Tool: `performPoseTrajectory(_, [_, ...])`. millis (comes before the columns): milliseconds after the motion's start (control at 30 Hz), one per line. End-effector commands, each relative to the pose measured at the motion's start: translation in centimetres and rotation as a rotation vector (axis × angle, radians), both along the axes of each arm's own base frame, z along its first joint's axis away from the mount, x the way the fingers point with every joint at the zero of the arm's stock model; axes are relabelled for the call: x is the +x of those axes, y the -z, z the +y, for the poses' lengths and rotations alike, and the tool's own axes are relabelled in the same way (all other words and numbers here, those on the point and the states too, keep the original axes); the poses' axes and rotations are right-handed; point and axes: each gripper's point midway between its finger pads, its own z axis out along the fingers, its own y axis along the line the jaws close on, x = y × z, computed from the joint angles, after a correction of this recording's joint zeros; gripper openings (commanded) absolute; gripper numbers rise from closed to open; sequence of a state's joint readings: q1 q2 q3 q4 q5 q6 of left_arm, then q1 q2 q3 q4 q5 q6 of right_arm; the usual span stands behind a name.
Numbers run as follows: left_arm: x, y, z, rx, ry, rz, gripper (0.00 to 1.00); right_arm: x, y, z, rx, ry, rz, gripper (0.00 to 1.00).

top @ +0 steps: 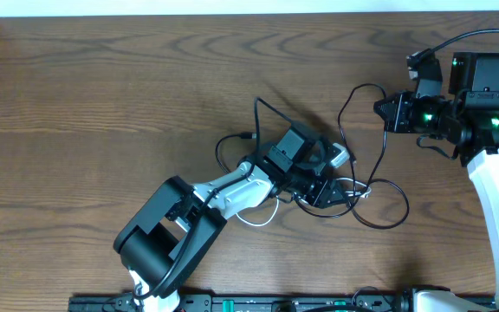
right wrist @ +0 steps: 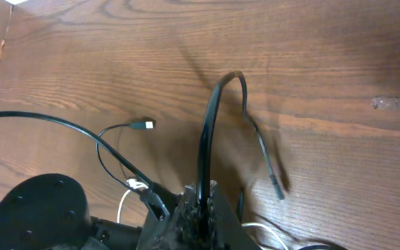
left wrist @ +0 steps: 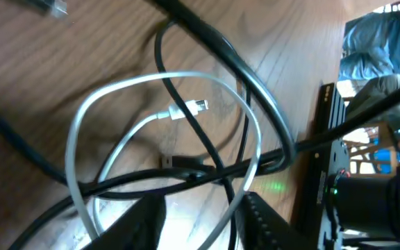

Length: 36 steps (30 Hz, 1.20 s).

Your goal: Untangle cables

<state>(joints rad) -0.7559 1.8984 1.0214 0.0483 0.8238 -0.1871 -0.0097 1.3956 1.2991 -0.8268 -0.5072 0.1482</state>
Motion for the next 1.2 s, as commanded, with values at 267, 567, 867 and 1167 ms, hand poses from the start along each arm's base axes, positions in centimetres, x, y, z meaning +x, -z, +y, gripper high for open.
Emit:
performPoseTrajectory(267, [0.5, 0.8, 1.2, 0.031, 0.021, -0.029, 0.08, -0.1, -0.5, -0.9, -0.063, 0.030, -0.018, 0.01])
performPoseTrajectory(567, [7.0, -4.1, 7.1, -0.010, -0.185, -0.075, 0.07, -1.1, 1.7, -4.9, -0.260, 0.175, 0.074, 0.01])
performPoseTrajectory(867, [8.1, -17.3, 11.0, -0.186, -0.304, -0.327, 0.07, -2.1, 2.6, -5.9, -0.299, 0.219, 0.135, 0.99])
performPoseTrajectory(1167, [5.3, -25.5, 12.4, -0.319, -0.316, -0.501, 0.08, -4.3, 0.1, 2.6, 0.014, -0.249, 0.033, 0.99])
